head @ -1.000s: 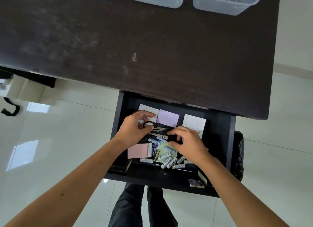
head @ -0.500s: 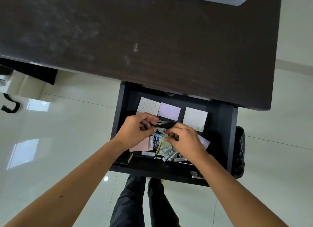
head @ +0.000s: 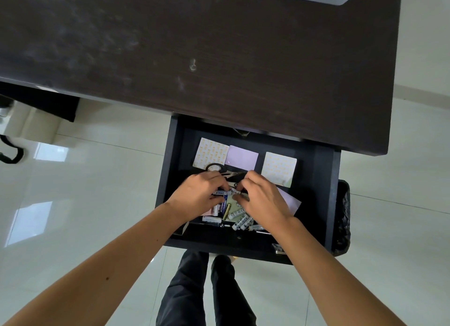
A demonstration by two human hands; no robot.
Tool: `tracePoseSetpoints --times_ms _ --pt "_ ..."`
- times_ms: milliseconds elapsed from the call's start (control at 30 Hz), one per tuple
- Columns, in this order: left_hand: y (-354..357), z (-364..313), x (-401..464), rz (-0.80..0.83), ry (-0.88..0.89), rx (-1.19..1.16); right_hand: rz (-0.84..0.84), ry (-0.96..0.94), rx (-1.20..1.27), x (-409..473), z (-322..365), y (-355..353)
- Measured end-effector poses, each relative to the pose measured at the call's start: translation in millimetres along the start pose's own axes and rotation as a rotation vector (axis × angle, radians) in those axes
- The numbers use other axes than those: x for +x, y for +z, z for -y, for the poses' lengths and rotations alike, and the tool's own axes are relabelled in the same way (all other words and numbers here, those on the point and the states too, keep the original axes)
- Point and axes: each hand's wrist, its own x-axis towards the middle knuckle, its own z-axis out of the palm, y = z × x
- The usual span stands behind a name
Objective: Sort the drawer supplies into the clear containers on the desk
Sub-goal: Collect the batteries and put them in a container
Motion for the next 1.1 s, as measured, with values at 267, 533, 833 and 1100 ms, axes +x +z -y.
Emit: tracePoseSetpoints --times_ms 267,533,833,1100 --pt "1.2 1.1 0.5 -0.009 -0.014 -0.025 -0.003 0.016 0.096 -5.3 -0.1 -8.4" --pt "-8.8 1.0 -1.9 0.037 -0.121 -0.309 0.209 0.045 0.249 -27.3 -23.0 -28.7" --pt "-25.1 -7.4 -4.2 0.321 -0.045 -0.055 0.181 -0.098 -0.042 -30.8 -17.6 -11.9" --pt "-22.9 -0.9 -4.5 0.475 0.042 0.13 0.165 -0.026 0.102 -35.0 -11.1 -25.1"
